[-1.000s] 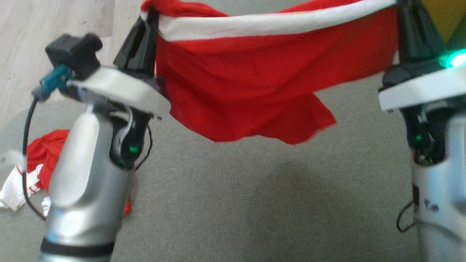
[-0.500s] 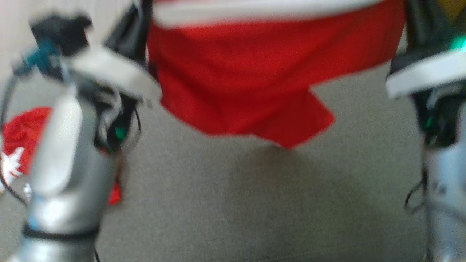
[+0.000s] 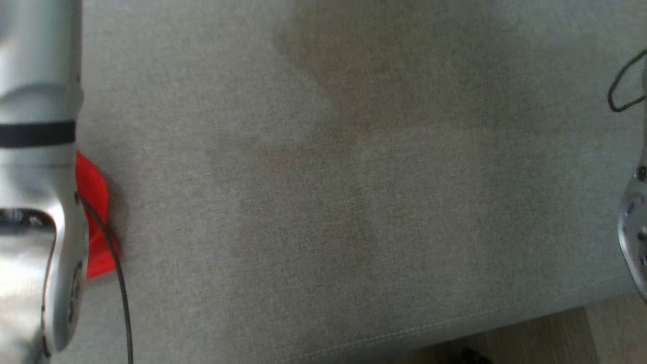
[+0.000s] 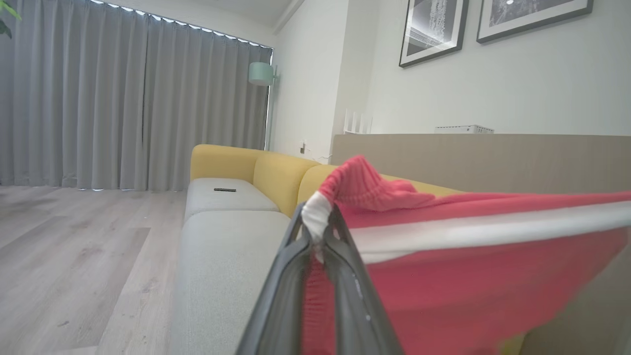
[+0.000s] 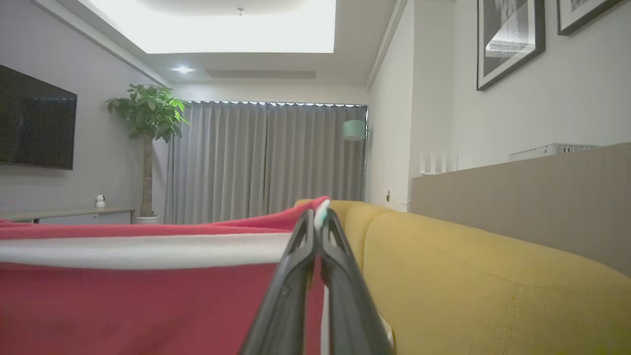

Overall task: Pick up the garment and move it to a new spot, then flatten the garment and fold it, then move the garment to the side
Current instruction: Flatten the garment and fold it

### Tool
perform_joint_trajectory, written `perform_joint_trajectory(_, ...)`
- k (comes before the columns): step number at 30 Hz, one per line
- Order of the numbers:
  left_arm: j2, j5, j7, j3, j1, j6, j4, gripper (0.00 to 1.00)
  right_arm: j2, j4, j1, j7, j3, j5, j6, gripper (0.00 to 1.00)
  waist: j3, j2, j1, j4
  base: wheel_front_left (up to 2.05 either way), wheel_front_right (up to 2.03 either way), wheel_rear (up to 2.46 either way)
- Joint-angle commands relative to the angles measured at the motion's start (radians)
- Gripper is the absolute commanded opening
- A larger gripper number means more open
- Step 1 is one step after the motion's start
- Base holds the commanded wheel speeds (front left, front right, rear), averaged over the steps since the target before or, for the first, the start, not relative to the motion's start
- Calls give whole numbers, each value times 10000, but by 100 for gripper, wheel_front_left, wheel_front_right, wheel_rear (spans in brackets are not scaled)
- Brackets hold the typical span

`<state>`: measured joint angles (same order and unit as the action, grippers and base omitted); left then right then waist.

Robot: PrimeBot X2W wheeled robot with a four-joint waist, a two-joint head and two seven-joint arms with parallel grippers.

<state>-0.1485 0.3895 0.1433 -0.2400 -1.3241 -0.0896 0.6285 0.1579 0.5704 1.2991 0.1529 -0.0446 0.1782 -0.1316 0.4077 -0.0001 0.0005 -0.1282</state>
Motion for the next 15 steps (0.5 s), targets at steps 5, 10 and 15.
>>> perform_joint_trajectory(5, -219, 26, 879, 346, -459, -122, 1021, 0, -243, 1440, 258, 812, 158, -69, 9, 0, 359, 1, -5, 39, 0, 0, 0)
perform_joint_trajectory(10, 103, 63, 1138, 51, 650, -279, 1794, 0, -200, 2610, -741, 995, -533, 220, 9, 0, 259, 1, -5, 247, 0, 0, 0)
perform_joint_trajectory(15, 152, 264, 1179, -114, 2938, -386, 1660, 0, 303, 3678, -2443, 499, -1667, 852, 9, 0, -284, 1, -5, 386, 0, 0, 0)
